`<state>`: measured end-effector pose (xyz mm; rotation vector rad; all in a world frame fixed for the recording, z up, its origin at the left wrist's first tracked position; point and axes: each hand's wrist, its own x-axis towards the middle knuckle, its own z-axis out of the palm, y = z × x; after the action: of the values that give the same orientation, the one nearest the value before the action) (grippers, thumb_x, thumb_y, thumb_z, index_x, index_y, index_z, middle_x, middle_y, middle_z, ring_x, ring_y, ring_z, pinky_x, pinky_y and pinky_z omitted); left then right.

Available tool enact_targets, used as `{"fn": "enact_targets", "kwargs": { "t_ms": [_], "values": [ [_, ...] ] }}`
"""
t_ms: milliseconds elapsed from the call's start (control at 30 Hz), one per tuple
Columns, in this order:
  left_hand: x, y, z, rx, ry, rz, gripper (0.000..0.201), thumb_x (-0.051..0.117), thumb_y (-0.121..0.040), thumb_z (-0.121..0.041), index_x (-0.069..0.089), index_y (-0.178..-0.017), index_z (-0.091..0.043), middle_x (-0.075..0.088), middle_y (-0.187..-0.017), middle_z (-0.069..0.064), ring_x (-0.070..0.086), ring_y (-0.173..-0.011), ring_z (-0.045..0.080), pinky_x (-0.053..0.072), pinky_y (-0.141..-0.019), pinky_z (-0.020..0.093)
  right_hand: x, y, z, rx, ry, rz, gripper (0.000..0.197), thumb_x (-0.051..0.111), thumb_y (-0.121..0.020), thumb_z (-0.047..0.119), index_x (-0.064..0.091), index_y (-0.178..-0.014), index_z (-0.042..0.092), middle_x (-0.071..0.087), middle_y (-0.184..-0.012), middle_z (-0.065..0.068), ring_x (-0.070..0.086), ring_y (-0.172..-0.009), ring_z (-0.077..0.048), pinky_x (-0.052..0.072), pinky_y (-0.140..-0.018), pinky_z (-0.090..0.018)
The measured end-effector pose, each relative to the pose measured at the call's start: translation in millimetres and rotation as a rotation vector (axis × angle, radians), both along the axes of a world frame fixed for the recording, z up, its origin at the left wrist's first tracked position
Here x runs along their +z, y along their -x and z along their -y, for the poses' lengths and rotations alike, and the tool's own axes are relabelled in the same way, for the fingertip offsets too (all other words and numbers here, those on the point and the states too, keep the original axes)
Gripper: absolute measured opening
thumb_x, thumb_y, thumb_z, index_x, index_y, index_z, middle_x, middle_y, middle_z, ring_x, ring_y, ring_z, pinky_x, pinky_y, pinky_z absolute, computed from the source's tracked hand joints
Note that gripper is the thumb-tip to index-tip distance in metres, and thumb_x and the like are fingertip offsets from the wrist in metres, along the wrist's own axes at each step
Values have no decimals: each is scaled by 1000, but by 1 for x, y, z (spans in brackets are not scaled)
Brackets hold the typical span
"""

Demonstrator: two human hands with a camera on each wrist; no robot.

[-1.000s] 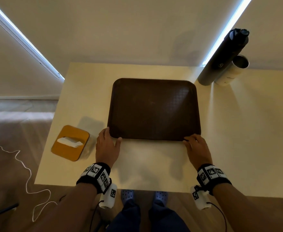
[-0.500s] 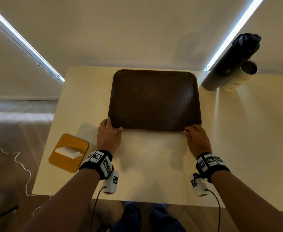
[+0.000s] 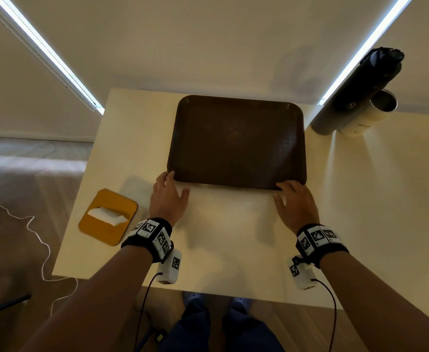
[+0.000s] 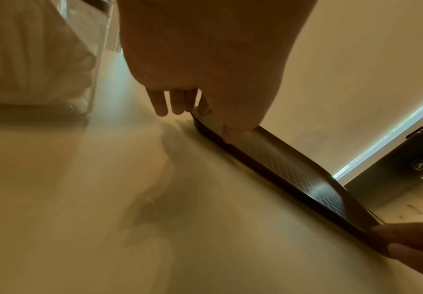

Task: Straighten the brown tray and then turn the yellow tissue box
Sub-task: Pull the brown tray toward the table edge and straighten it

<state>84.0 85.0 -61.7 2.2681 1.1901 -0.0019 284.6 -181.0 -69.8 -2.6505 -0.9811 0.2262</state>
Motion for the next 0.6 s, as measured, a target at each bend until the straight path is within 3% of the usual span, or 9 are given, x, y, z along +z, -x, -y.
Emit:
{"fn": "enact_targets", "kwargs": {
  "t_ms": [200,366,600],
  "values": [
    [24,27,27,-91,-52,126,53,60,-94,-35,45,-139,-10,42,-146,13,42,-132,29,40,-107,46,16,38,-24,254,-10,-6,44,52,-95,36,52,-133,14,52,-137,-12,41,-132,-30,23,-114,-50],
    [47,67,43,-129,-228,233,46,61,-94,-34,48,-134,-14,47,-142,9,46,-130,23,45,-103,43,29,82,-64,488,15,-2,56,46,-93,46,44,-137,12,50,-140,-14,37,-135,-31,20,-116,-51],
    [63,146,28,69,-358,320,53,68,-89,-32,48,-134,-11,45,-143,10,43,-132,26,40,-105,44,36,142,-129,708,-8,-30,69,53,-88,53,40,-140,9,47,-140,-12,38,-131,-28,18,-116,-47]
  ]
}}
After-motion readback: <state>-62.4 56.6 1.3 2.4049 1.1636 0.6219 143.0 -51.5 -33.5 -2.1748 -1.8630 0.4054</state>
